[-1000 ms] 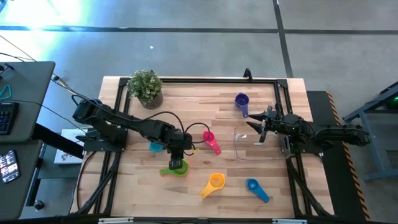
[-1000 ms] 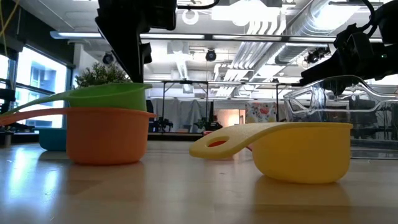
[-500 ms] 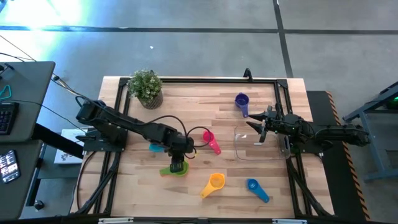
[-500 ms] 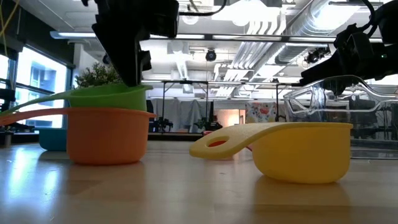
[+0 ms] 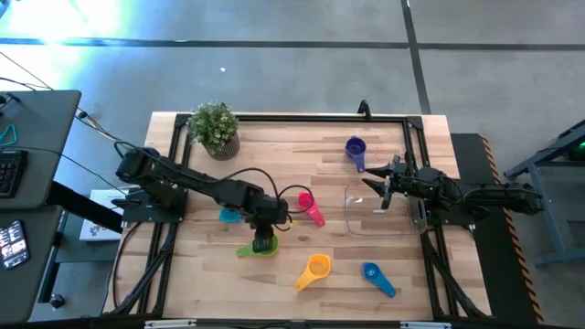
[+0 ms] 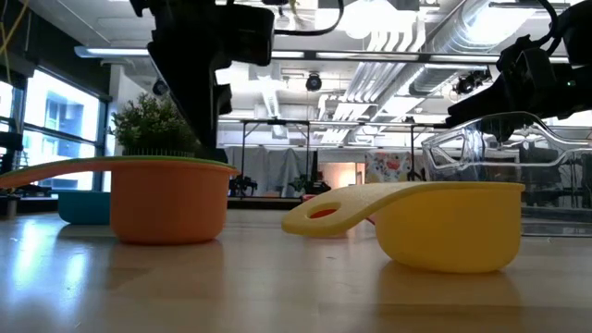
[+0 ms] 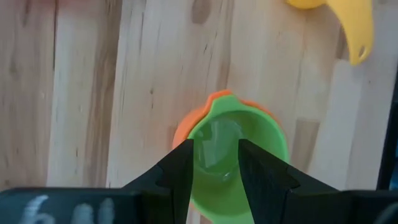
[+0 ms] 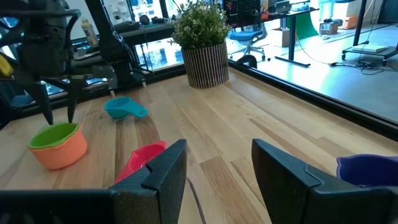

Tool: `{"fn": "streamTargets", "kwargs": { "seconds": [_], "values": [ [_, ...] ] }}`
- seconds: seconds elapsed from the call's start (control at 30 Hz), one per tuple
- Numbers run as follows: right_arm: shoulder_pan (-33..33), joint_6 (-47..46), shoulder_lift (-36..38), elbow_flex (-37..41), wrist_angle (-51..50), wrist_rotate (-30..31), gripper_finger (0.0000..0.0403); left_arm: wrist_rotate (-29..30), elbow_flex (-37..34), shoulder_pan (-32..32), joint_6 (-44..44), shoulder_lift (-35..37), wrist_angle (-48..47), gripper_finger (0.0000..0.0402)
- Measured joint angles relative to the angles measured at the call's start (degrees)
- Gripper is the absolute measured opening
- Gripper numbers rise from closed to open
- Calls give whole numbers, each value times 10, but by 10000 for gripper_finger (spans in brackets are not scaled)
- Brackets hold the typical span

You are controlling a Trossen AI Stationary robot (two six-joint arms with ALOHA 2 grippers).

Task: Nest measuring cups in basket
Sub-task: Stack the purple measuring cup on top of the green measuring cup

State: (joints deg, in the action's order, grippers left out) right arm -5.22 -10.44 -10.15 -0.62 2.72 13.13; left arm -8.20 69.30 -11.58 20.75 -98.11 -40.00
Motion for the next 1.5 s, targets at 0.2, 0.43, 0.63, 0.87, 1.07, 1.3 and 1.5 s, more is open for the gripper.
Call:
{"fn": "streamTargets", "kwargs": {
  "seconds": [0.2, 0.43, 0.63, 0.87, 1.07, 1.3, 1.5],
  "values": [
    [0, 0, 0, 0, 0, 0, 174, 4, 0, 0, 0, 38, -16, 115],
    [0, 0, 0, 0, 0, 0, 174, 45, 0, 0, -6, 105, -66, 115],
    [0, 0, 0, 0, 0, 0, 174, 54, 0, 2, -29, 162, -59, 115],
    [0, 0, 0, 0, 0, 0, 174, 82, 0, 34, -10, 214, -60, 115],
    [0, 0, 0, 0, 0, 0, 174, 115, 0, 85, 55, 236, -56, 115],
    [0, 0, 0, 0, 0, 0, 174, 116, 0, 151, 114, 240, -54, 115],
    [0, -58, 0, 0, 0, -1, 174, 117, 0, 183, 168, 240, -54, 115]
  ]
}}
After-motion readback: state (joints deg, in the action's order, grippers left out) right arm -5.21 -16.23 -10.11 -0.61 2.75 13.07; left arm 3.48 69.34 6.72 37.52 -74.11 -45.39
